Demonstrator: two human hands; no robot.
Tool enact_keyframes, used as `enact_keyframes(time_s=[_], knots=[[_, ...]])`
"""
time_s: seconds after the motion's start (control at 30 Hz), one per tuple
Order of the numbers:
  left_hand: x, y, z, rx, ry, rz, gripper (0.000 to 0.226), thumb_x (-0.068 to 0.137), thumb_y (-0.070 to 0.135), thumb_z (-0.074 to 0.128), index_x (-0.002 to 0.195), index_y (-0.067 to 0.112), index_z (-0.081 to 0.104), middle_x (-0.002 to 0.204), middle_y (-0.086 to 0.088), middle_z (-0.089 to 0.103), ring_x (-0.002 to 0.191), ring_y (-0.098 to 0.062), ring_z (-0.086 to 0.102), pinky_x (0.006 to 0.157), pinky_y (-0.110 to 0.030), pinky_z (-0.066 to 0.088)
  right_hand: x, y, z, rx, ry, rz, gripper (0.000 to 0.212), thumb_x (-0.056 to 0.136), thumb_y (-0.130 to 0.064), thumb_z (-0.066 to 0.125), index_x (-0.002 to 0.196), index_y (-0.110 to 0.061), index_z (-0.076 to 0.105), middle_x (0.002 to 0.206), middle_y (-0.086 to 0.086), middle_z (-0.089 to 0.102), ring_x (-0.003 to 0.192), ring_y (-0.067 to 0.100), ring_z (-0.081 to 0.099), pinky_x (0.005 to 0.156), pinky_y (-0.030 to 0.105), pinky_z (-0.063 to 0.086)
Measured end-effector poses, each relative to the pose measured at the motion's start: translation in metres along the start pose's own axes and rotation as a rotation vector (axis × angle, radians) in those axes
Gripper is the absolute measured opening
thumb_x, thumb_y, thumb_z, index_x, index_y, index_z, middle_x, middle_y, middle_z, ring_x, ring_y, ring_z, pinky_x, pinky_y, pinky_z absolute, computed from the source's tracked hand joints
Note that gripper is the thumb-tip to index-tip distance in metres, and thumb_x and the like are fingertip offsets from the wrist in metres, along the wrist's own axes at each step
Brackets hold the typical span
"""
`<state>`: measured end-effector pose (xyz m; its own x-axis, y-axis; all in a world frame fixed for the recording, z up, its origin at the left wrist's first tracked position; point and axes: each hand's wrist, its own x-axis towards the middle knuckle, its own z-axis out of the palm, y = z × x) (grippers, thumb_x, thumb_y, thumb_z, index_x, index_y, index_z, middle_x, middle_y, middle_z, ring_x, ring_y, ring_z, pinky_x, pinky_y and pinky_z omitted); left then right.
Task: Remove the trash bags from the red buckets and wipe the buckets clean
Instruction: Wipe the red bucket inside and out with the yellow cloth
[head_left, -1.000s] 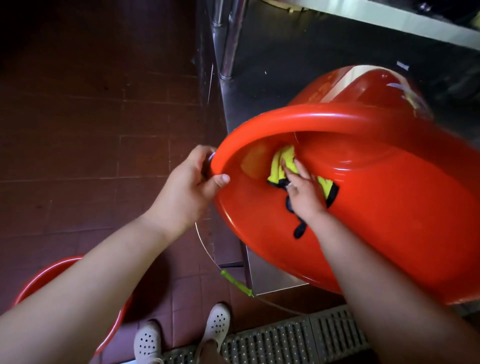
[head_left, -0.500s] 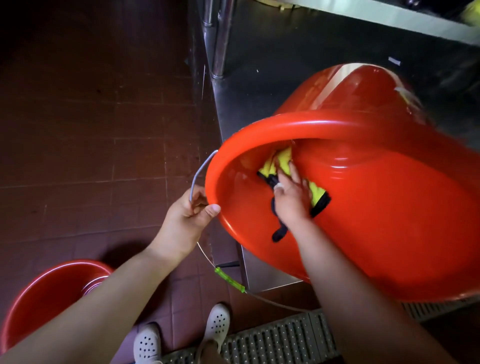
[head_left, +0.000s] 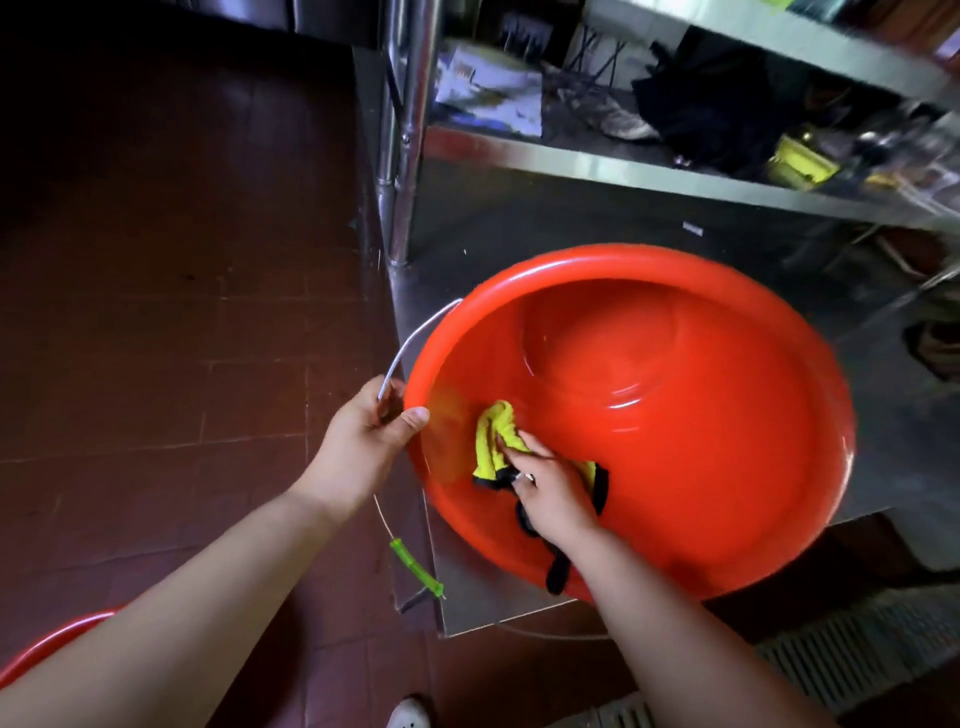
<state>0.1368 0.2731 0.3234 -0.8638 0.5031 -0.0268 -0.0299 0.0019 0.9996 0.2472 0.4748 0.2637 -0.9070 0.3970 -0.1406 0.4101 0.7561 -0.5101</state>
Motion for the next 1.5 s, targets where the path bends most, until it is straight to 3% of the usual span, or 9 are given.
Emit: enact_keyframes(time_s=[0.13,0.3,0.43,0.67,0.9,1.07,1.2,1.4,1.5], knots=[[0.001,0.006,-0.007,0.086,-0.042,0.05,0.012,0.086,0.017,0.066,0.091,0.01,0.059,0.081,-0.011,0.063,0.077,-0.01,0.055,0.075,-0.028,0.047,0.023,0.028,-0.015,-0.13,-0.067,0.042,0.047,0.091,-0.007,0.051,0.131,-0.03,0.055,0.15,-0.005,0.034,0.133,0.014,0.039,0.106,0.012,0.023],[0.004,0.006,-0.02,0.154,-0.133,0.116,0.01,0.085,0.004,0.062,0.088,0.012,0.058,0.071,0.008,0.06,0.065,0.005,0.054,0.064,-0.008,0.042,0.057,0.055,-0.022,-0.501,-0.03,0.212,0.052,0.098,-0.026,0.038,0.142,-0.05,0.025,0.156,-0.007,0.02,0.14,0.021,0.023,0.111,0.031,0.021],[-0.001,-0.011,-0.019,0.039,0.003,0.076,0.014,0.079,0.002,0.067,0.086,0.014,0.063,0.073,0.011,0.067,0.069,0.005,0.059,0.067,-0.009,0.045,0.073,0.054,-0.002,-0.523,0.032,0.332,0.061,0.094,-0.022,0.039,0.142,-0.053,0.017,0.156,-0.011,0.012,0.142,0.02,0.014,0.112,0.033,0.012],[-0.029,-0.054,-0.011,-0.31,0.115,-0.218,0.02,0.071,0.009,0.071,0.09,0.017,0.071,0.092,-0.002,0.072,0.092,-0.017,0.066,0.09,-0.032,0.051,0.071,0.039,0.006,-0.424,0.017,0.383,0.062,0.092,-0.024,0.044,0.142,-0.051,0.02,0.157,-0.012,0.01,0.142,0.02,0.012,0.113,0.034,0.01],[-0.019,-0.054,-0.008,-0.203,0.239,-0.1,0.028,0.081,-0.005,0.063,0.08,0.023,0.063,0.071,0.014,0.068,0.071,0.001,0.06,0.075,-0.017,0.049,-0.015,-0.033,0.07,-0.055,0.168,-0.053,0.066,0.085,-0.017,0.049,0.144,-0.04,0.028,0.153,0.003,0.029,0.126,0.035,0.041,0.109,0.043,0.027],[-0.01,-0.041,-0.028,-0.117,0.2,-0.051,0.023,0.078,-0.003,0.067,0.084,0.019,0.064,0.072,0.014,0.07,0.071,0.001,0.061,0.07,-0.013,0.05,-0.026,-0.021,0.079,-0.104,0.218,-0.298,0.064,0.082,-0.011,0.055,0.138,-0.038,0.042,0.146,0.002,0.042,0.124,0.029,0.045,0.104,0.039,0.038],[0.006,-0.016,-0.059,-0.016,0.101,0.022,0.018,0.071,0.011,0.072,0.088,0.017,0.069,0.079,0.012,0.072,0.078,-0.002,0.063,0.075,-0.015,0.05,0.027,-0.009,0.063,-0.174,0.164,-0.156,0.063,0.081,0.002,0.056,0.131,-0.036,0.052,0.145,0.001,0.043,0.123,0.032,0.047,0.103,0.037,0.039],[0.025,0.012,-0.08,0.034,-0.198,0.028,0.025,0.071,0.01,0.074,0.095,0.003,0.069,0.085,-0.004,0.071,0.078,-0.012,0.065,0.075,-0.025,0.054,0.112,0.005,0.016,-0.406,0.041,0.315,0.057,0.093,-0.016,0.045,0.138,-0.048,0.035,0.156,-0.008,0.021,0.142,0.019,0.019,0.11,0.032,0.018],[0.025,-0.001,-0.081,-0.071,-0.115,0.007,0.031,0.07,0.004,0.072,0.1,0.008,0.068,0.089,-0.001,0.073,0.084,-0.01,0.066,0.079,-0.023,0.055,0.124,0.007,0.019,-0.375,0.047,0.351,0.057,0.092,-0.013,0.044,0.138,-0.047,0.037,0.156,-0.007,0.018,0.143,0.018,0.013,0.112,0.032,0.012]])
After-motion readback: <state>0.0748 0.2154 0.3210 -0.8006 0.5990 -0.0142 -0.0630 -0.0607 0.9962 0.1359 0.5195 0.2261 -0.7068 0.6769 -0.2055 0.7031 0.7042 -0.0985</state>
